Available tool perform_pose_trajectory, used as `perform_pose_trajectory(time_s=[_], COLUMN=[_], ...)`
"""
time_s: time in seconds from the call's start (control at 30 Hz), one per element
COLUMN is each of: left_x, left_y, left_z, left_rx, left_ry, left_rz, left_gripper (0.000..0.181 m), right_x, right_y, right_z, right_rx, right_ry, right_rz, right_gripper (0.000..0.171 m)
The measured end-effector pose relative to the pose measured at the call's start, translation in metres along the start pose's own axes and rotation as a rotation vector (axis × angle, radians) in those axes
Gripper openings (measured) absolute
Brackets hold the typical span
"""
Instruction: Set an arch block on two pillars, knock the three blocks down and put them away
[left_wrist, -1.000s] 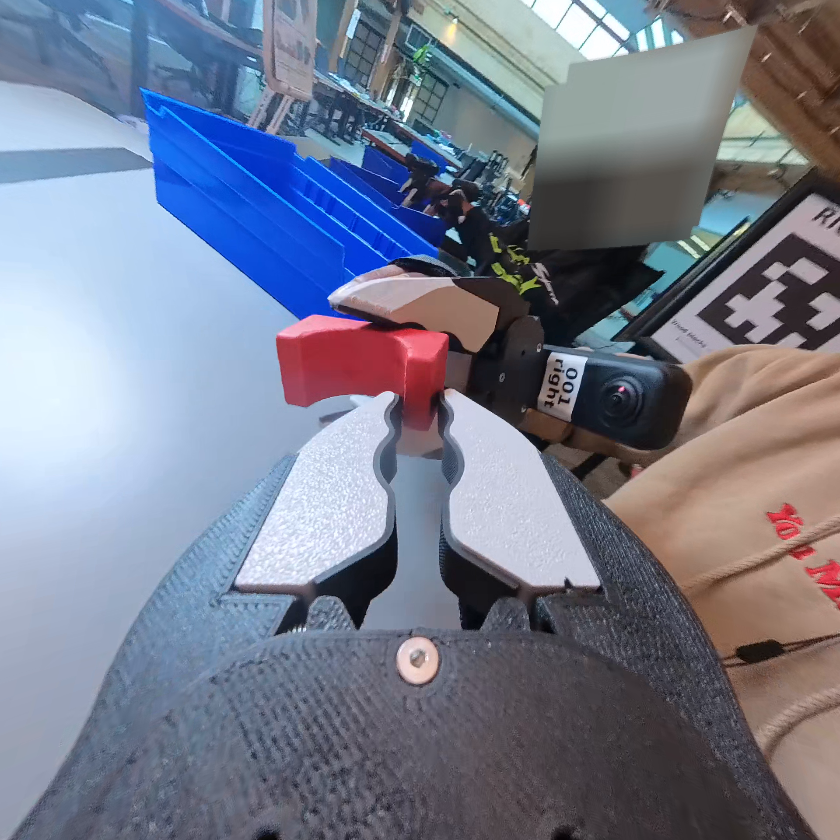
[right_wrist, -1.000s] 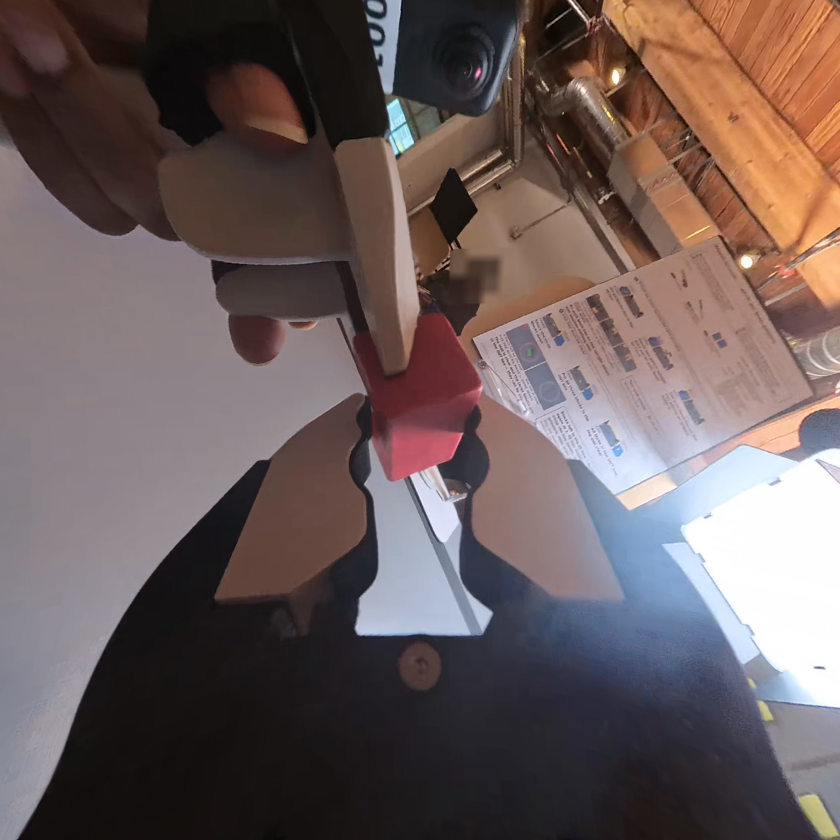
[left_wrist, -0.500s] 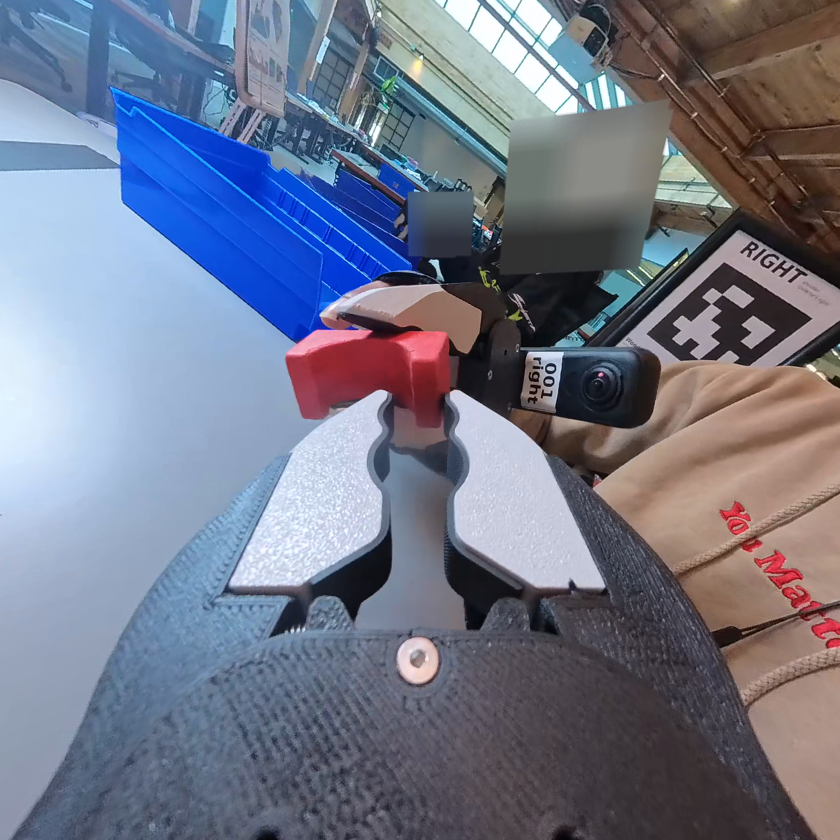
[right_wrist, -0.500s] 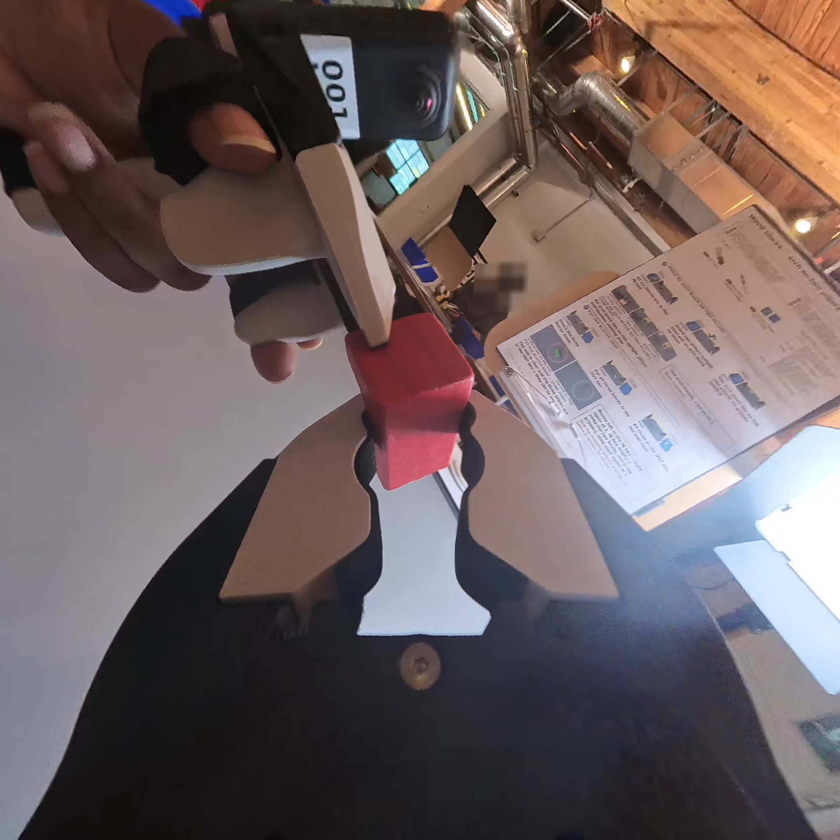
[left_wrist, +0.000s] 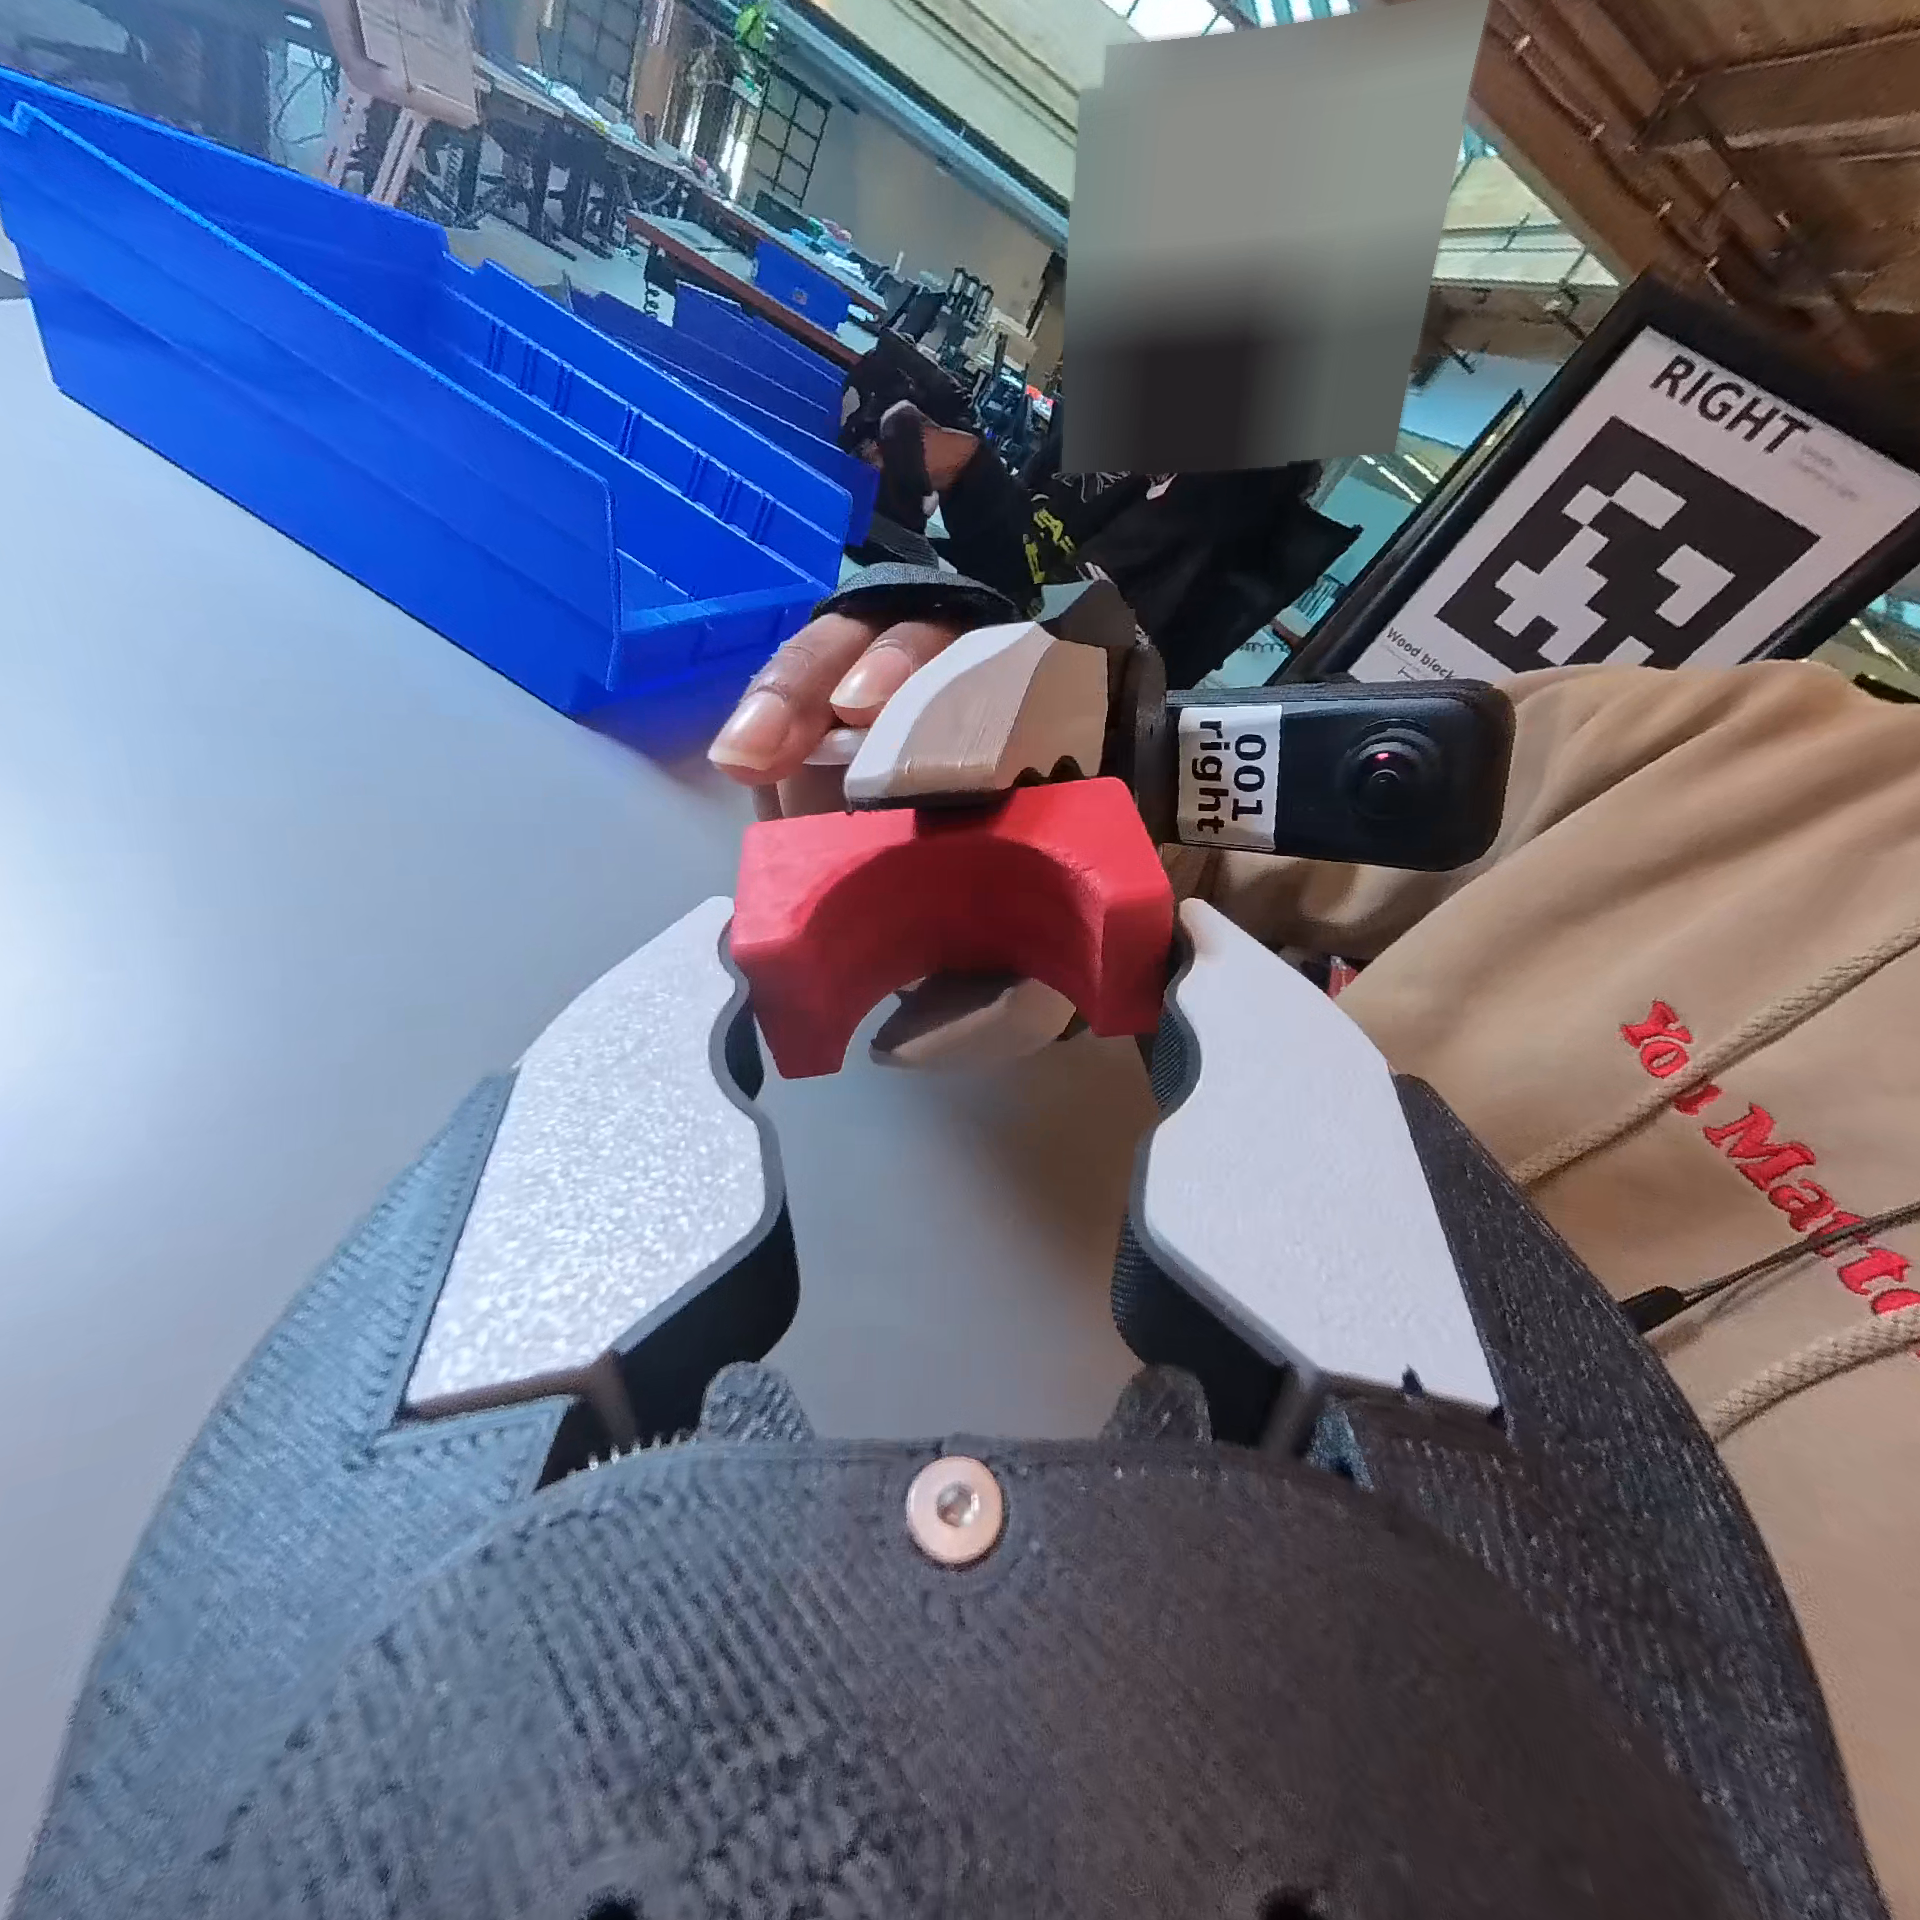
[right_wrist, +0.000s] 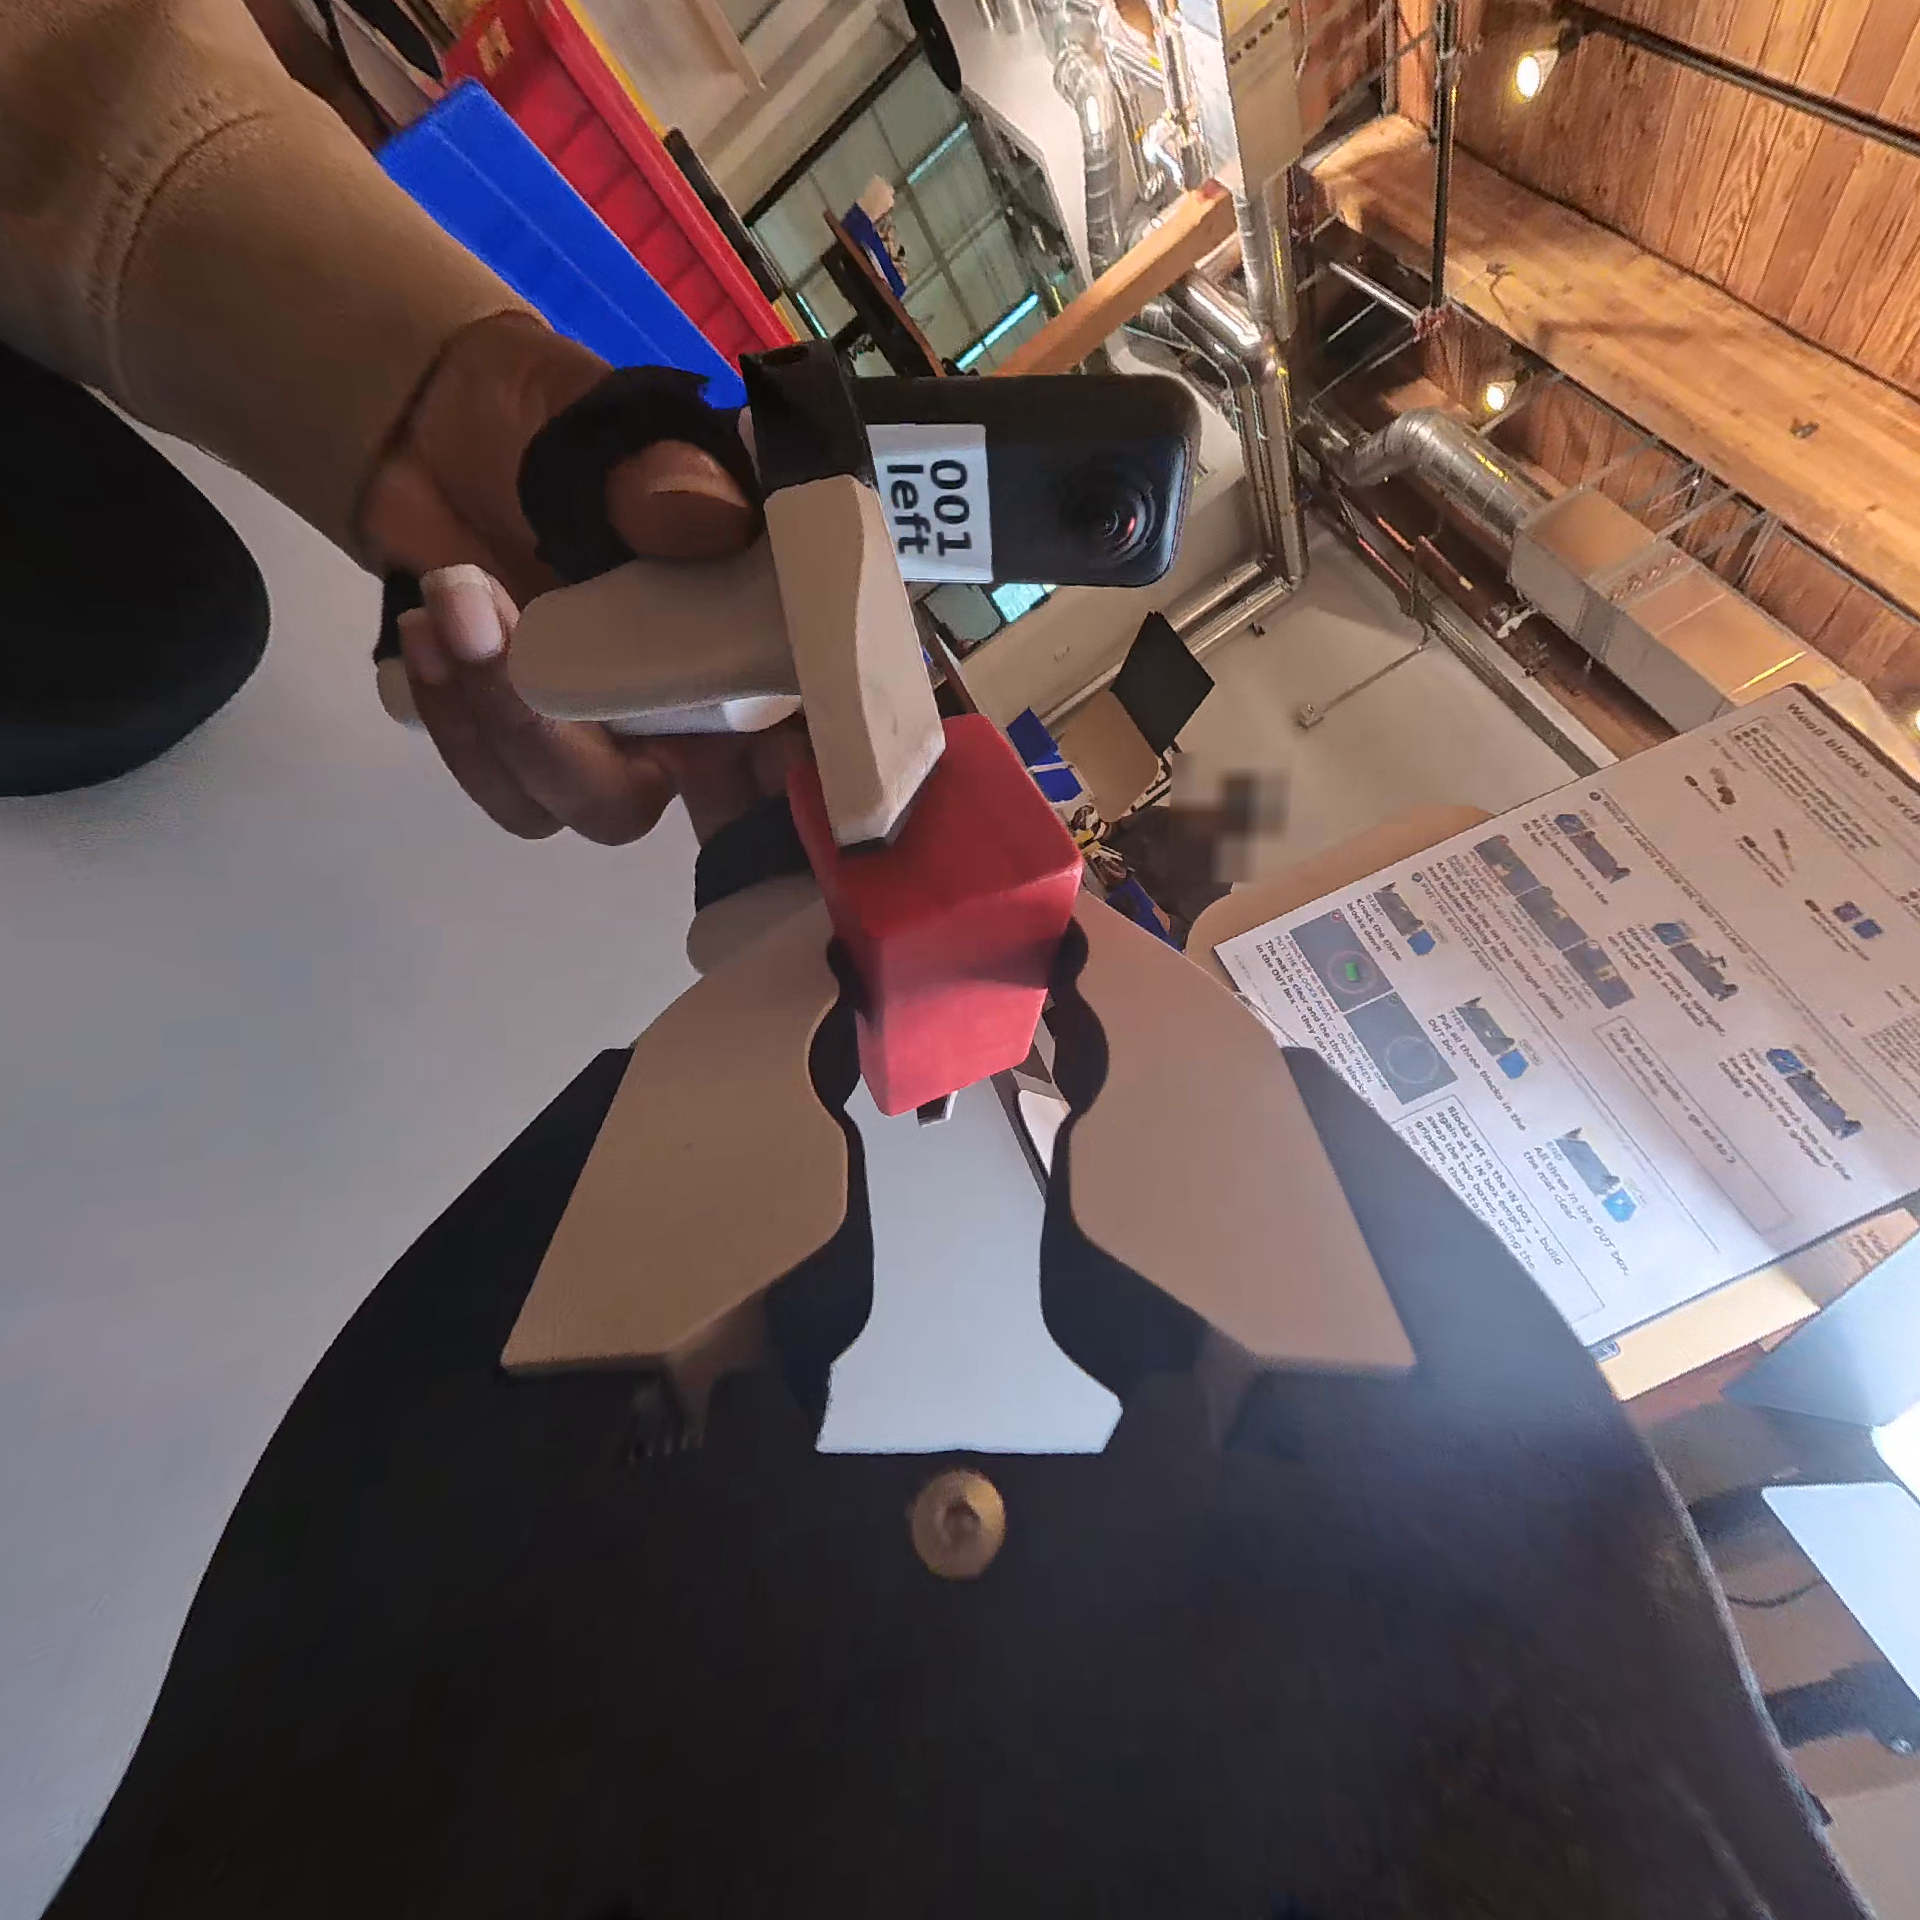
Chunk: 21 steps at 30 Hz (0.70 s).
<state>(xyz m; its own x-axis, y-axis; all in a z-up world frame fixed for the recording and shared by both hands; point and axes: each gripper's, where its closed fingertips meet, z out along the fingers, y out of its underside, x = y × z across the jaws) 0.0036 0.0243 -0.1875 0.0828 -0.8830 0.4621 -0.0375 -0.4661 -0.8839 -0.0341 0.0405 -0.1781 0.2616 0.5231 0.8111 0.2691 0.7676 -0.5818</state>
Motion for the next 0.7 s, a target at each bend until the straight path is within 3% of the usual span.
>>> perform_pose_trajectory(time_s=[0.23, 0.37, 0.5, 0.57, 0.63, 0.7], left_x=[-0.006, -0.01, -0.018, -0.043, -0.068, -0.091], left_y=[-0.001, -0.037, -0.072, -0.082, -0.066, -0.037], left_z=[-0.004, -0.042, -0.128, -0.199, -0.278, -0.348], left_rx=[-0.035, 0.032, -0.058, -0.131, -0.302, -0.436], left_ry=[-0.079, -0.246, -0.61, -0.923, -1.184, -1.345], left_rz=[0.036, 0.07, 0.195, 0.173, 0.072, -0.078], left_gripper=[0.074, 0.074, 0.074, 0.074, 0.075, 0.075], right_x=[0.003, 0.023, 0.054, 0.068, 0.081, 0.087], right_y=[0.009, 0.023, 0.053, 0.069, 0.08, 0.089], right_z=[0.002, -0.003, -0.008, -0.014, -0.022, -0.03], right_rx=[-0.038, -0.093, -0.213, -0.276, -0.315, -0.344], right_ry=[0.007, 0.052, 0.117, 0.152, 0.197, 0.223], right_rz=[-0.004, 0.033, 0.118, 0.195, 0.279, 0.348], right_gripper=[0.043, 0.045, 0.041, 0.041, 0.037, 0.036])
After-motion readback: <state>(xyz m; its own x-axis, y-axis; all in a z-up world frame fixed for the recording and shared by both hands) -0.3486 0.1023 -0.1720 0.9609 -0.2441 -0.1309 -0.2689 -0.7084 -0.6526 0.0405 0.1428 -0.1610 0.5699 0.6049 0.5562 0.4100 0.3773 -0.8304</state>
